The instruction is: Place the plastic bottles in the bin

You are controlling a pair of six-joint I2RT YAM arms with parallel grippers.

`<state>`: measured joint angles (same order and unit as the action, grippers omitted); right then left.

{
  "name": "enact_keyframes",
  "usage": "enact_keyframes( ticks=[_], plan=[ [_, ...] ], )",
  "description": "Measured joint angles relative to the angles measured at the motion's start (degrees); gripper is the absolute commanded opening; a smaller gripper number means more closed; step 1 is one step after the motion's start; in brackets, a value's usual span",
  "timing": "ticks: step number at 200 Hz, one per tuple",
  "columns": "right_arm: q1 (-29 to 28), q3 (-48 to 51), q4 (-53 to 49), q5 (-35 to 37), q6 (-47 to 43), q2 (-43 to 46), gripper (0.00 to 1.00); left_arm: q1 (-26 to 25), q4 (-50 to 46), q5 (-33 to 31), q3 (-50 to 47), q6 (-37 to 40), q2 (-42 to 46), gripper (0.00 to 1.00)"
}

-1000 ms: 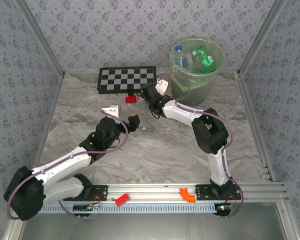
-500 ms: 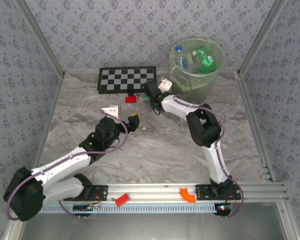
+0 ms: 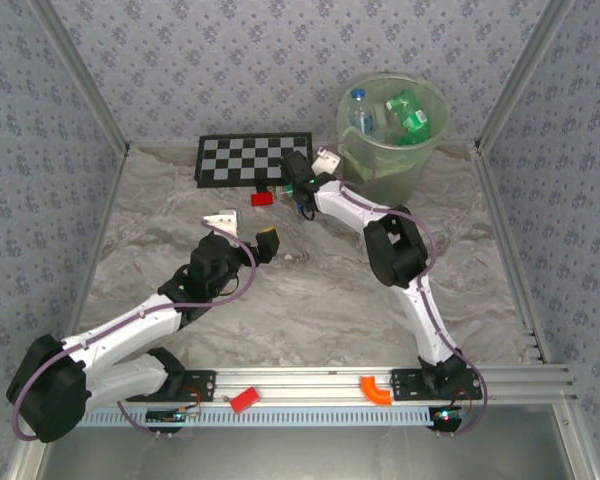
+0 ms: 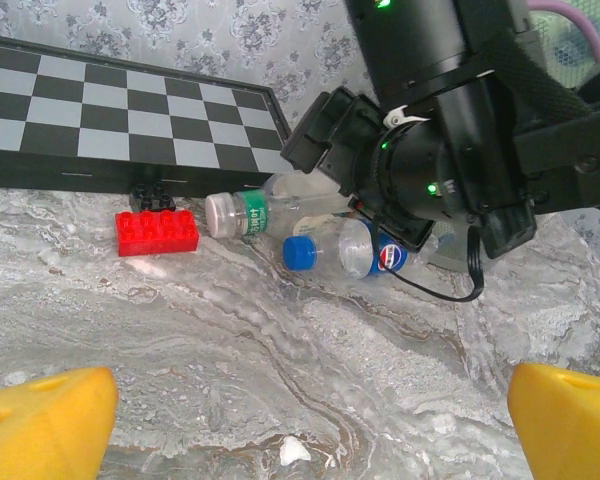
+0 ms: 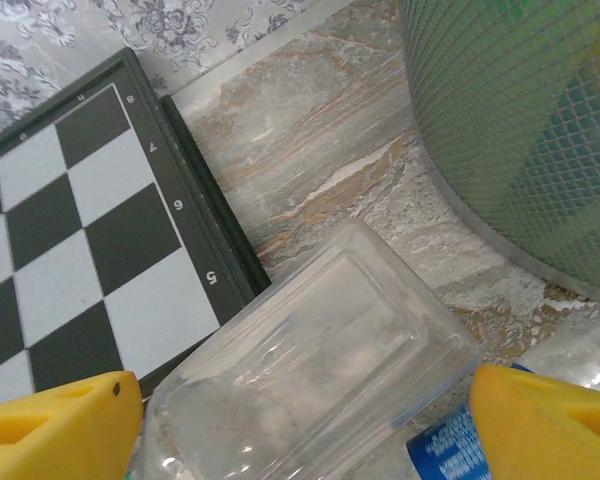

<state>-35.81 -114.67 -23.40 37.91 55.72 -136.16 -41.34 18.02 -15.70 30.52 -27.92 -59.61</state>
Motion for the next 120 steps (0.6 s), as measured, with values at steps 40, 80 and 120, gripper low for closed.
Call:
enact_keyframes(
  ticks=[40, 80, 120],
  plan=[
    [-0.9, -7.5, -4.6, 4.8, -6.5, -5.6, 0.89, 0.0, 0.0, 0.0, 0.0, 0.0, 0.0, 1.0],
    [-0.9, -7.9, -5.3, 5.3, -10.4, -6.0, 0.86, 0.0, 0.0, 0.0, 0.0, 0.0, 0.0, 1.0],
    [-1.2, -7.5, -5.7, 4.7, -12.2, -5.8, 0.84, 0.0, 0.0, 0.0, 0.0, 0.0, 0.0, 1.0]
  ],
)
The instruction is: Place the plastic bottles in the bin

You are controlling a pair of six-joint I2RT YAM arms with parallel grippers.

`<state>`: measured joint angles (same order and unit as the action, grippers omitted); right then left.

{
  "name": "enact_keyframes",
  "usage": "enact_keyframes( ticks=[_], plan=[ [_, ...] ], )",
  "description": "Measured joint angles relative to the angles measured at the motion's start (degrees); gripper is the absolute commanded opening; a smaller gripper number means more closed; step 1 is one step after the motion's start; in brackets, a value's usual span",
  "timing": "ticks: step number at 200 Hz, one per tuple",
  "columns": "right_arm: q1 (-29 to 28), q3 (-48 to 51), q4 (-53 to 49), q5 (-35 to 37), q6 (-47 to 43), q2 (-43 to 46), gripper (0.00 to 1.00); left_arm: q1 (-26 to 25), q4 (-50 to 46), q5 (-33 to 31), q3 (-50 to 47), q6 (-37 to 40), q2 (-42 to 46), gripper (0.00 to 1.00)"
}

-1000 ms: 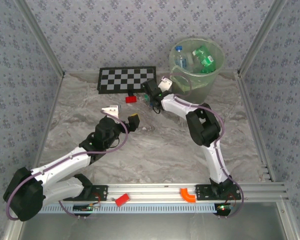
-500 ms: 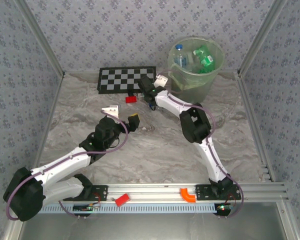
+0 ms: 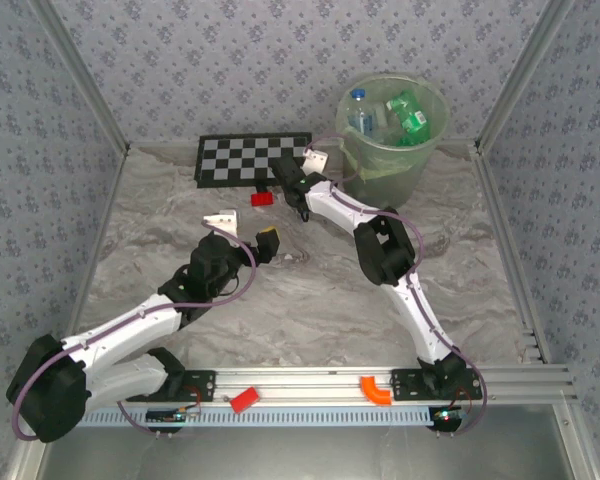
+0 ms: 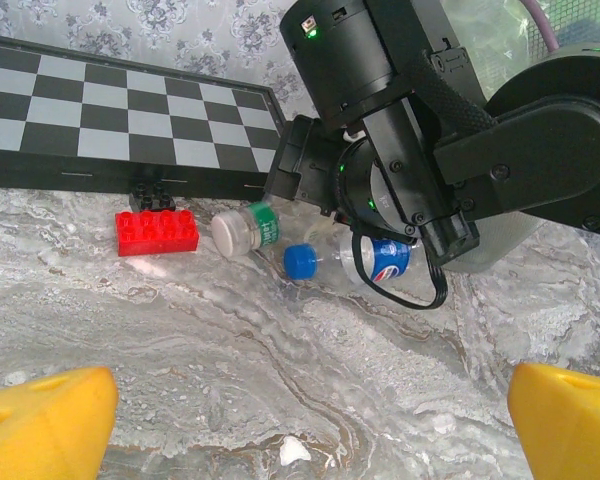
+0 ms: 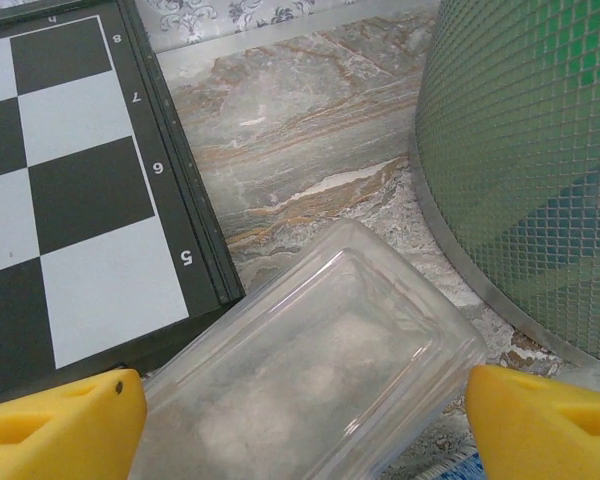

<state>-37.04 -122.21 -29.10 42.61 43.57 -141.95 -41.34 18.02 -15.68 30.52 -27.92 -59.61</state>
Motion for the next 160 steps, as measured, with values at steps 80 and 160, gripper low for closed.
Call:
enact_keyframes(
  ticks=[80, 160],
  plan=[
    [-4.0, 16.2, 2.8, -1.7, -8.0, 10.4, 0.85, 0.0, 0.0, 0.0, 0.0, 0.0, 0.0, 1.0],
    [-6.1, 25.9, 2.0, -7.9, -15.5, 15.9, 0.89, 0.0, 0.0, 0.0, 0.0, 0.0, 0.0, 1.0]
  ],
)
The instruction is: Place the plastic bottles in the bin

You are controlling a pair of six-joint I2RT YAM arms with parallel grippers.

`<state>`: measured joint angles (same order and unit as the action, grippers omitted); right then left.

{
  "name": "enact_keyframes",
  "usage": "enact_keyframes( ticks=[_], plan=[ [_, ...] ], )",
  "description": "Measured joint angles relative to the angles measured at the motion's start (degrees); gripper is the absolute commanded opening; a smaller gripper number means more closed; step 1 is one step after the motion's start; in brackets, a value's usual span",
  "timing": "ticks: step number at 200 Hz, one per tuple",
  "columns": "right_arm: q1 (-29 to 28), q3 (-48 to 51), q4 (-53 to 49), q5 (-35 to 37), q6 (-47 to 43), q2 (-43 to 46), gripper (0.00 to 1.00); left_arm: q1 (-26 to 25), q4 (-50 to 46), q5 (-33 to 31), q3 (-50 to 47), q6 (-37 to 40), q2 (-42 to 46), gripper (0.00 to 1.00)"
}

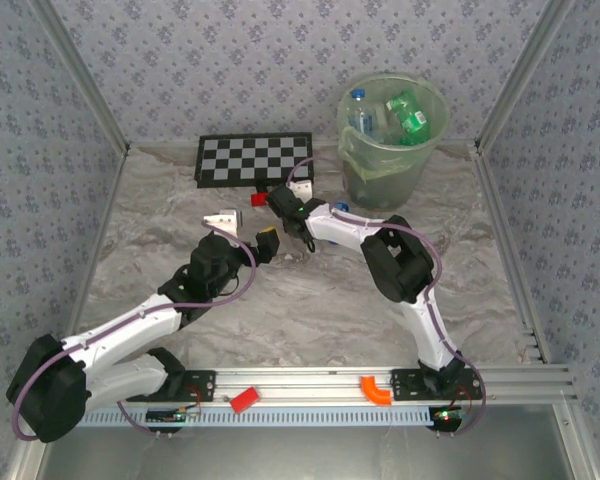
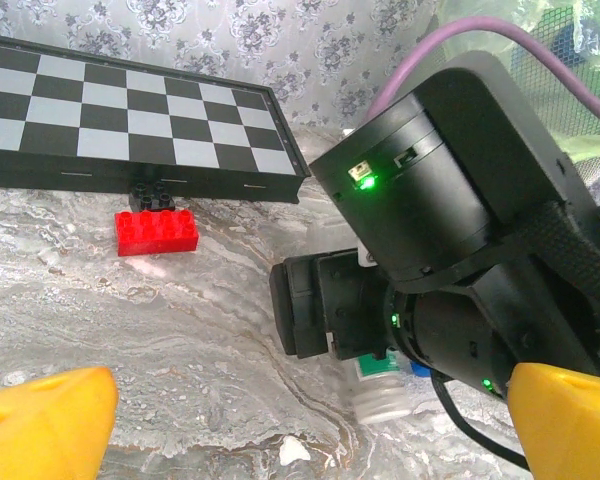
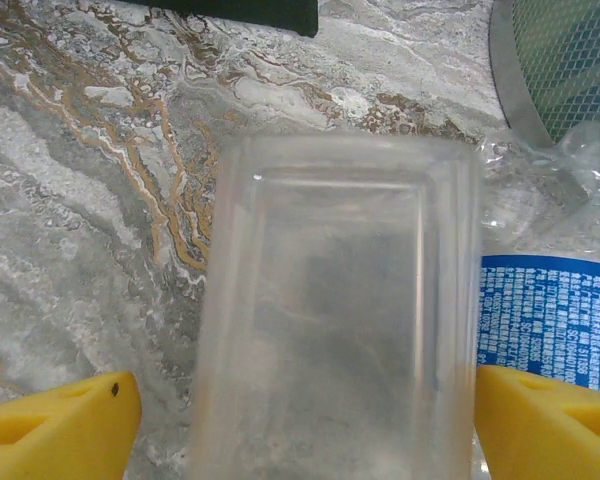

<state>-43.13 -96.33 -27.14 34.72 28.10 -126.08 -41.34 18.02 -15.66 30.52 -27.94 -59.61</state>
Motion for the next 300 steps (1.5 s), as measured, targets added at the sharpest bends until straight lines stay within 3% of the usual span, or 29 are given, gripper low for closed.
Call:
enact_keyframes(
  ticks=[106, 156, 300],
  plan=[
    [3.6, -4.1, -5.0, -7.9, 0.7, 2.9, 0.87, 0.1, 0.2, 2.9, 0.0, 0.0, 0.0, 1.0],
    [4.7, -13.2, -10.5, -13.7, -3.4, -0.2, 0.78, 0.1, 0.3, 6.3, 0.0, 0.0, -0.5, 1.0],
    [7.7, -33.4, -30.0, -23.5, -10.9, -13.1, 0.71, 0.1, 0.2, 7.3, 0.0, 0.0, -0.8, 1.0]
  ],
)
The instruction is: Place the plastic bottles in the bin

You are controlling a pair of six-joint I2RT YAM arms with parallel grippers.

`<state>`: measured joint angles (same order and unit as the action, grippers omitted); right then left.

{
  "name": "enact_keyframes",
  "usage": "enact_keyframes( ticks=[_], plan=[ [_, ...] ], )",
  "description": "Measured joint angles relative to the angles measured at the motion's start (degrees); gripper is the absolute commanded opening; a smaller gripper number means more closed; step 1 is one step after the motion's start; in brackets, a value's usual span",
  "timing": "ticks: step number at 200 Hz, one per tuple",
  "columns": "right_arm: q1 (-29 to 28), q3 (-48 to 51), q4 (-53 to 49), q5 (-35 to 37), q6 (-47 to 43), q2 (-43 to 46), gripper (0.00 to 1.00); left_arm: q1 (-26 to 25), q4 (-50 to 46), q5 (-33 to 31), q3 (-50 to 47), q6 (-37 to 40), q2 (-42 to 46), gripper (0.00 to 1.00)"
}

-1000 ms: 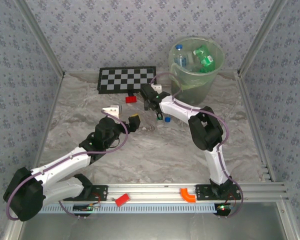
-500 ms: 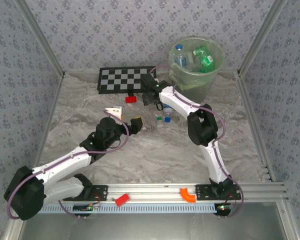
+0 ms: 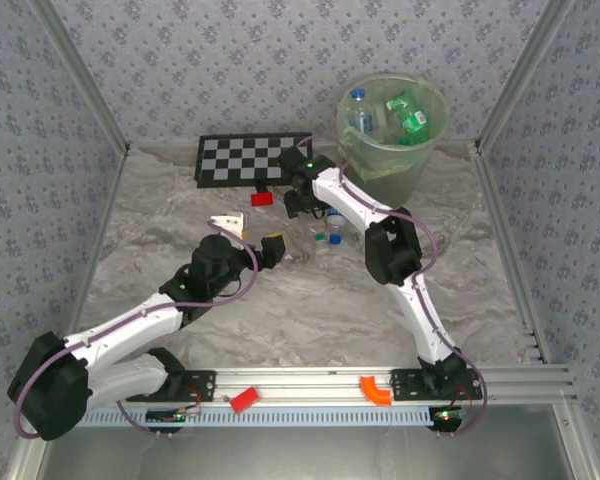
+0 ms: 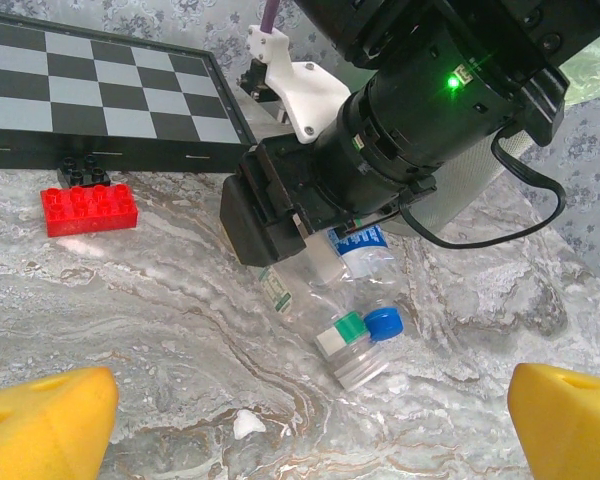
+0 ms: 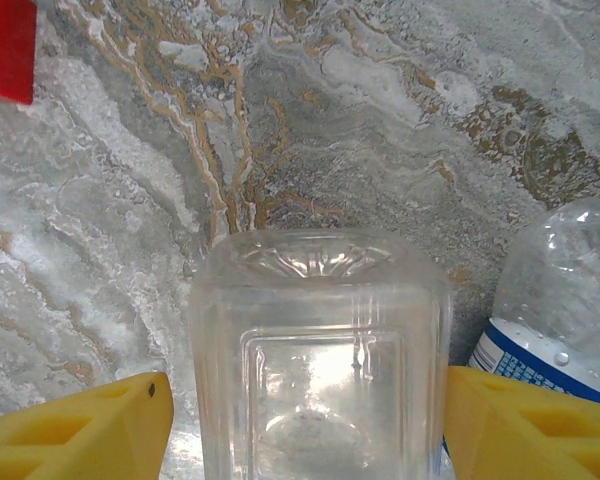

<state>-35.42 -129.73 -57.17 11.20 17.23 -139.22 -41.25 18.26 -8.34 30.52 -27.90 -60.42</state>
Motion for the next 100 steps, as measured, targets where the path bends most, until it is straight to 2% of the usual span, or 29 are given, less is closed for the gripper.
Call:
enact_keyframes(
  ticks=[52, 74, 100],
  plan=[
    [0.6, -1.9, -1.6, -0.5, -1.2, -2.6, 0.71, 0.0, 0.0, 0.0, 0.0, 0.0, 0.0, 1.0],
    [0.7, -1.9, -2.0, -0.5, -1.7, -3.0, 0.63, 0.0, 0.0, 0.0, 0.0, 0.0, 0.0, 1.0],
    [0.6, -1.9, -2.0, -0.2, -1.9, -3.0, 0.62, 0.0, 0.0, 0.0, 0.0, 0.0, 0.0, 1.0]
  ],
)
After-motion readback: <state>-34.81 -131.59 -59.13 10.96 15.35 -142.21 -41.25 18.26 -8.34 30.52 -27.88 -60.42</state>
